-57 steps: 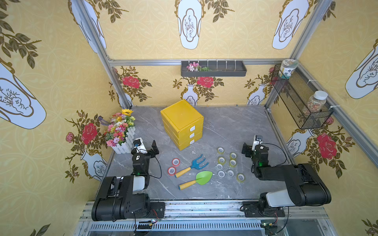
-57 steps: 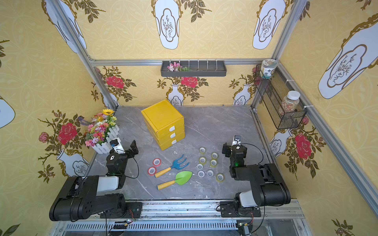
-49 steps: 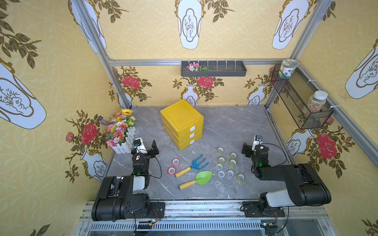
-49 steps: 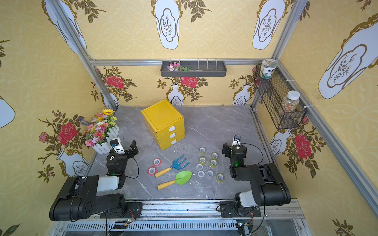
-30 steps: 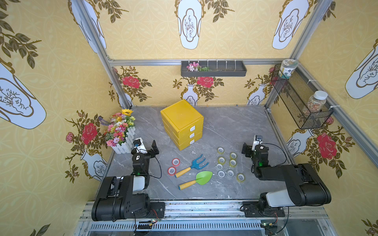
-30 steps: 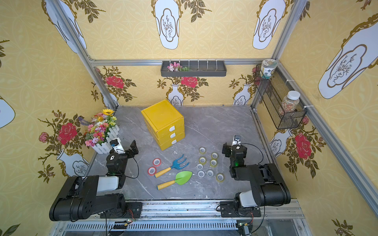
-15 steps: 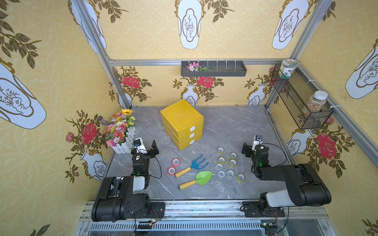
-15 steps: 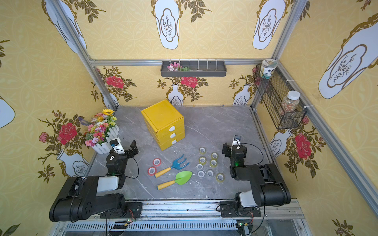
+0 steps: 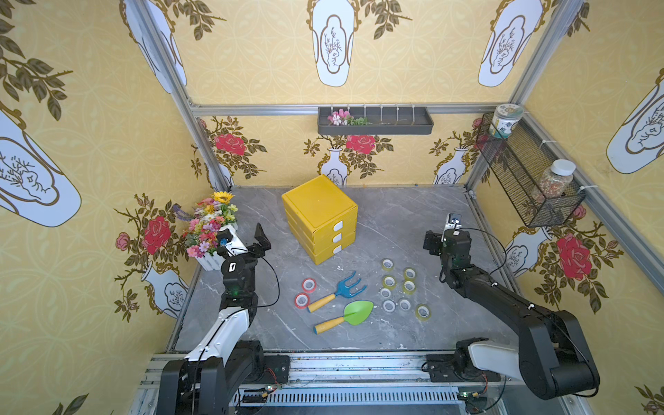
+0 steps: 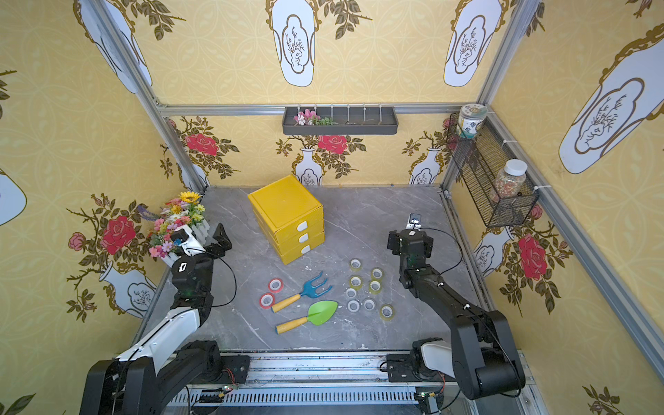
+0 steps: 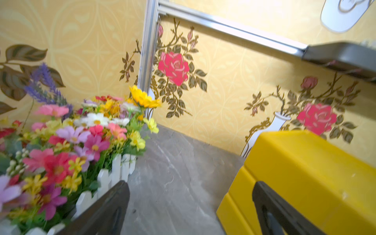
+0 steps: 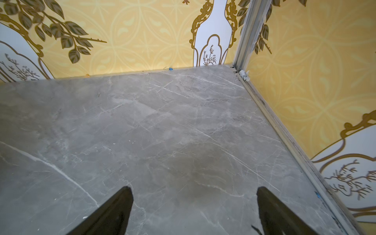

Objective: Place the transparent tape into the drawer according to color
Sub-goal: Open the drawer in the storage box.

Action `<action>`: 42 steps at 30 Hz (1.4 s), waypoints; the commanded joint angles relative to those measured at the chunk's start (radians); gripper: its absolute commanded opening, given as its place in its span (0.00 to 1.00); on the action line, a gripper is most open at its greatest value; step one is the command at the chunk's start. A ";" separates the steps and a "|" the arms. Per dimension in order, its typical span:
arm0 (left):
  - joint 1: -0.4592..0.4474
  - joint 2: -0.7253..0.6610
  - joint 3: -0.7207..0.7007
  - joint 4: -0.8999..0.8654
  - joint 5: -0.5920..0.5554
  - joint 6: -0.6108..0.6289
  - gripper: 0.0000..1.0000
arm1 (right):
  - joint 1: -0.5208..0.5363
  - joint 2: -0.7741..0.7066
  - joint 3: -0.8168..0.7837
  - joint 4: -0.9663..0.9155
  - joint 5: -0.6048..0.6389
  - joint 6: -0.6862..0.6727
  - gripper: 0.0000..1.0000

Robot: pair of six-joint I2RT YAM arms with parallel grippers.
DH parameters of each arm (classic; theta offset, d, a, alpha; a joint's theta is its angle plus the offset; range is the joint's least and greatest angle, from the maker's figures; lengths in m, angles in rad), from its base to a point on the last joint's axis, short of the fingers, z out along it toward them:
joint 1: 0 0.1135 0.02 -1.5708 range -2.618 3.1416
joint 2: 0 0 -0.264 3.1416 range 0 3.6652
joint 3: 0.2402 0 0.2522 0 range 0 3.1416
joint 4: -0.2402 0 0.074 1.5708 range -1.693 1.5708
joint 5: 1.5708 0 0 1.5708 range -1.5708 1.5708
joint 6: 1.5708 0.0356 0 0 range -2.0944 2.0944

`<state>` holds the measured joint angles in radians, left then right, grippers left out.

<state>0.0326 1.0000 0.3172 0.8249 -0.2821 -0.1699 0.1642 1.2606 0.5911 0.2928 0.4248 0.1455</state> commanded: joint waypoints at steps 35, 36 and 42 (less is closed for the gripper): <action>-0.194 0.186 0.690 -1.012 0.561 -0.390 0.98 | 0.561 0.207 0.300 0.001 -0.246 0.919 0.99; -0.202 0.192 0.702 -1.029 0.557 -0.384 0.98 | 0.569 0.211 0.306 0.012 -0.250 0.911 0.98; -0.215 0.186 0.775 -1.070 0.538 -0.357 1.00 | 0.573 0.209 0.452 -0.215 -0.231 0.850 1.00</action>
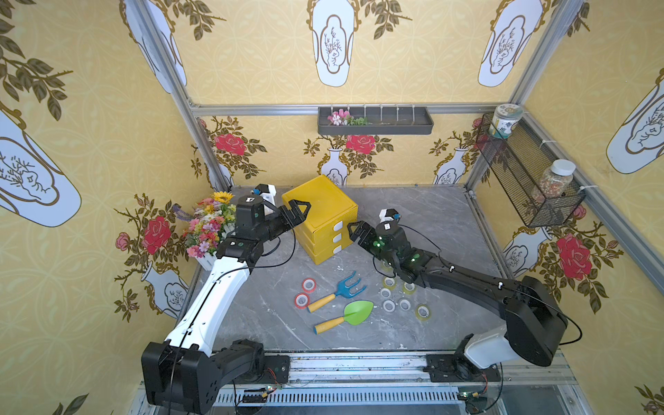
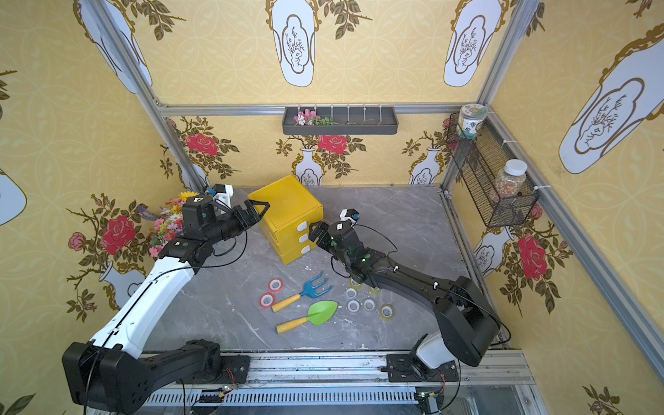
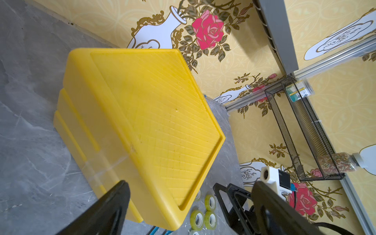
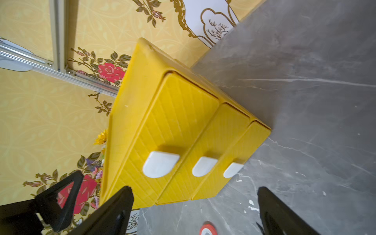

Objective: Place the transparent tape into the drawer according to color
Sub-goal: Open the drawer in the storage box.

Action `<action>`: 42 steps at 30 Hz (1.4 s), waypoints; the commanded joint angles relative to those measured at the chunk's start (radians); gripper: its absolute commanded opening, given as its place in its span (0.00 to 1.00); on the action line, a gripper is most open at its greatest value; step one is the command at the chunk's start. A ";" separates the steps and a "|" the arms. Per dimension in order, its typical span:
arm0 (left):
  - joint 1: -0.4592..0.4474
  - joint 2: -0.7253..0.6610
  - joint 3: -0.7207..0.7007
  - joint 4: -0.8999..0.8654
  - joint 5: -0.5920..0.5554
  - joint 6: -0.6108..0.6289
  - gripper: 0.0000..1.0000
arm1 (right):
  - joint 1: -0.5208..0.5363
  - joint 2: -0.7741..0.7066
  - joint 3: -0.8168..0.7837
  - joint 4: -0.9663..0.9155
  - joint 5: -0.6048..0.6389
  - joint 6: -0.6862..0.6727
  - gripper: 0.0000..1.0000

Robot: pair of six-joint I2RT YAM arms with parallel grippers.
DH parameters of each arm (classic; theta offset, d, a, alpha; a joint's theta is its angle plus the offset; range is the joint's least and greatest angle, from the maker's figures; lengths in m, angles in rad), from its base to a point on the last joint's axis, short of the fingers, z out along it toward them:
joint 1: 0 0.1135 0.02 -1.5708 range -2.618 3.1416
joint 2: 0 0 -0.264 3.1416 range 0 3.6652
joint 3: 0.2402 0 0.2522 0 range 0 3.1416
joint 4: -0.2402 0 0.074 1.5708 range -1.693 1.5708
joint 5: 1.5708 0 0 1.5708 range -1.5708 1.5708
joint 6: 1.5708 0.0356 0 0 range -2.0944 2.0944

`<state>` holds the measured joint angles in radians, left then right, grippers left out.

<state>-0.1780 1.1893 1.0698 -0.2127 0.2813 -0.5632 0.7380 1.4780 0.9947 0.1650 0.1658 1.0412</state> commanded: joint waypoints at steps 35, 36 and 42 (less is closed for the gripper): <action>-0.037 -0.028 -0.126 0.065 -0.092 0.121 0.93 | 0.159 0.109 -0.086 0.340 0.065 0.099 0.96; -0.039 -0.028 -0.128 0.064 -0.094 0.120 0.92 | 0.160 0.114 -0.085 0.349 0.063 0.111 0.95; -0.069 0.010 -0.106 0.029 -0.132 0.134 0.80 | 0.161 0.143 -0.084 0.422 0.075 0.166 0.92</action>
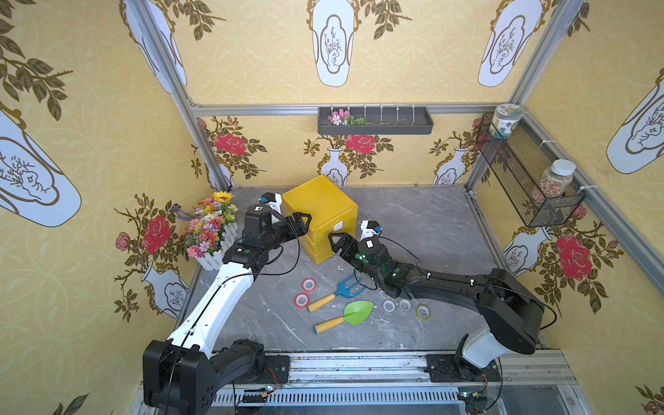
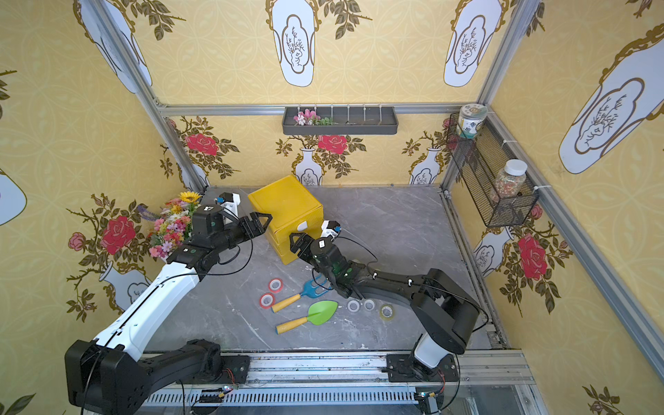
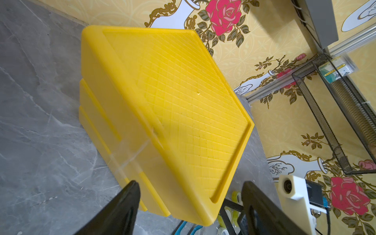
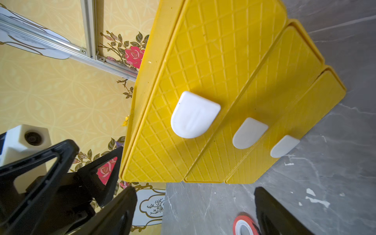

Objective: Place the transparent tape into the drawer according to color
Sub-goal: Open the drawer in the storage box.

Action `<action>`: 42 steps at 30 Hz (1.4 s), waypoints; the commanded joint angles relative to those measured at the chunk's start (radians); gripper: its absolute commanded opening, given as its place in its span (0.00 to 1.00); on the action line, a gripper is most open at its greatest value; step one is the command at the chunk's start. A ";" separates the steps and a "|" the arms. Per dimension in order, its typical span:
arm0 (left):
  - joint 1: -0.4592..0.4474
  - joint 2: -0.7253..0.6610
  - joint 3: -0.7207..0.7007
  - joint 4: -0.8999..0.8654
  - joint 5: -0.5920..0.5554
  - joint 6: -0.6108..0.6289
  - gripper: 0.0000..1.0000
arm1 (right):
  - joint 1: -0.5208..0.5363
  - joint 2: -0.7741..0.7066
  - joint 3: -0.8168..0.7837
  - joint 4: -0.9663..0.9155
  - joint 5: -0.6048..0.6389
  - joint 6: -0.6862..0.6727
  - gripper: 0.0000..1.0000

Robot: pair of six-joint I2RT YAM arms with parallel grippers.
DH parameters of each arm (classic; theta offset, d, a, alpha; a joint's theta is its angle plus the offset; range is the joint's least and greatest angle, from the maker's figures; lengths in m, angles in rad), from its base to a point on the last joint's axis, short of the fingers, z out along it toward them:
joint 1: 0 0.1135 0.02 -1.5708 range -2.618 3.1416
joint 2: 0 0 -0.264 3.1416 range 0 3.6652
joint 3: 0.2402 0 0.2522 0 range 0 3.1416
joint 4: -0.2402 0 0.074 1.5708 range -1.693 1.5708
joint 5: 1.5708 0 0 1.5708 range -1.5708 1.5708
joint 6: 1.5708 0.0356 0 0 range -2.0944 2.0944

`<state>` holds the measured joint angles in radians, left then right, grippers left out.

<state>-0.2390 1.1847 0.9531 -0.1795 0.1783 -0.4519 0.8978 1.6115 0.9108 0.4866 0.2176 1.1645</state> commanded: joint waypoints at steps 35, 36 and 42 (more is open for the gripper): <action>-0.014 0.153 0.056 -0.089 -0.073 0.017 0.57 | -0.097 0.176 0.028 0.363 0.045 0.188 0.72; -0.014 0.154 0.056 -0.090 -0.073 0.018 0.57 | -0.097 0.180 0.030 0.369 0.045 0.188 0.71; -0.015 0.161 0.056 -0.089 -0.064 0.020 0.49 | -0.099 0.202 0.033 0.407 0.036 0.188 0.69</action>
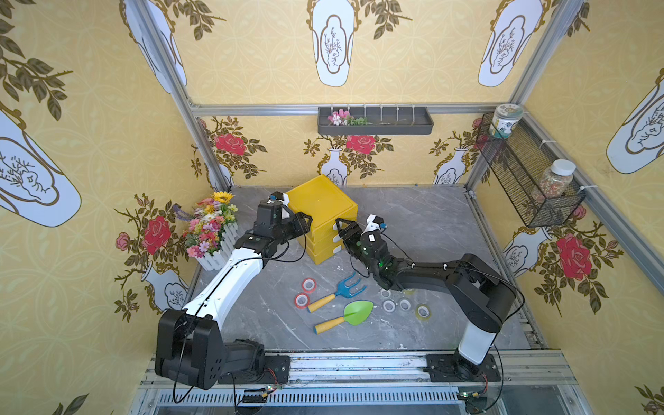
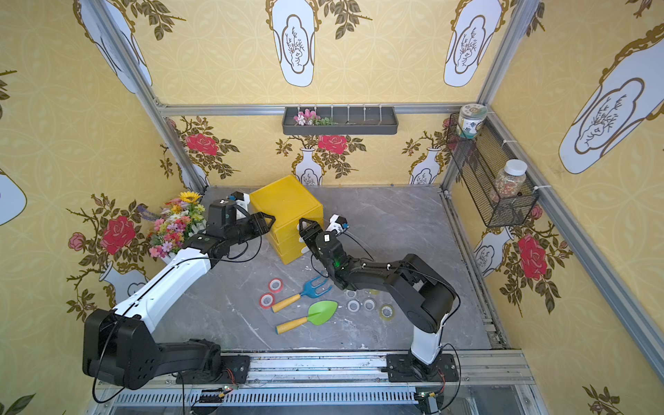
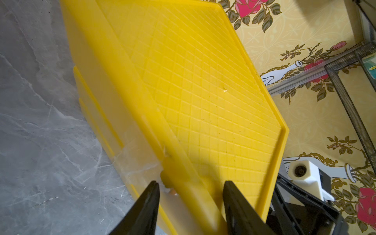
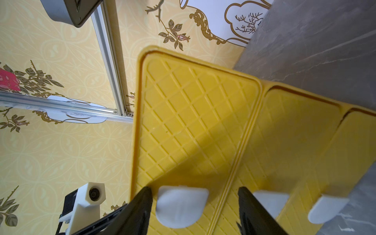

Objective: Place the transparent tape into the drawer according to color
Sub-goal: Open the drawer in the storage box.

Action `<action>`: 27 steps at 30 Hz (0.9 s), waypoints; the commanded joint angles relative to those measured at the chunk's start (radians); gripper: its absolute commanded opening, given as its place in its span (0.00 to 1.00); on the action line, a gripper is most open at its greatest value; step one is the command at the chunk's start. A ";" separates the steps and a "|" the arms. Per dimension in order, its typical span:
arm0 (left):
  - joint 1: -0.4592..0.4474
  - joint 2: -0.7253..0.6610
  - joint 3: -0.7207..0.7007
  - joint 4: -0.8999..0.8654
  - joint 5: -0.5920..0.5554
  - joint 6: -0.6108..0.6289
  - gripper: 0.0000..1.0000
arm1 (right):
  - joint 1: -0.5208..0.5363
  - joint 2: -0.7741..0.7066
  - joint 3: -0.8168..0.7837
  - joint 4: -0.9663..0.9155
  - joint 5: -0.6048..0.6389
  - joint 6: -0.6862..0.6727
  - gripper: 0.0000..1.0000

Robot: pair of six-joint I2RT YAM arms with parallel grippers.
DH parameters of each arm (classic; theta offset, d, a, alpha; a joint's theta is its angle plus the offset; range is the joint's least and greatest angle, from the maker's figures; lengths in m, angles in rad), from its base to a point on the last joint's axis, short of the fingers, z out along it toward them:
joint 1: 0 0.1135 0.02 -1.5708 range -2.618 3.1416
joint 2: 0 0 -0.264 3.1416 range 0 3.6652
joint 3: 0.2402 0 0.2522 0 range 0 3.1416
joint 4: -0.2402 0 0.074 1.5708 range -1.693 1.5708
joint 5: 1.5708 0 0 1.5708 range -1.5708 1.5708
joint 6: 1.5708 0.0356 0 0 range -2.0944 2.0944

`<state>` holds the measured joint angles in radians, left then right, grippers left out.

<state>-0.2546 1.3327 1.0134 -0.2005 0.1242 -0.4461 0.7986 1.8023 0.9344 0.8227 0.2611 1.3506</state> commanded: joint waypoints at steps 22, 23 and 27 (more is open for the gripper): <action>-0.011 0.025 0.000 -0.071 0.006 0.017 0.40 | -0.003 0.058 0.005 0.169 -0.034 0.041 0.61; -0.011 0.025 0.001 -0.071 0.008 0.018 0.40 | -0.003 0.060 0.008 0.175 -0.037 0.044 0.60; -0.014 0.026 0.001 -0.071 0.012 0.018 0.39 | -0.003 0.069 0.019 0.177 -0.040 0.044 0.53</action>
<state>-0.2623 1.3457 1.0210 -0.1699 0.0959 -0.4610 0.7944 1.8618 0.9398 0.9512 0.2379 1.3876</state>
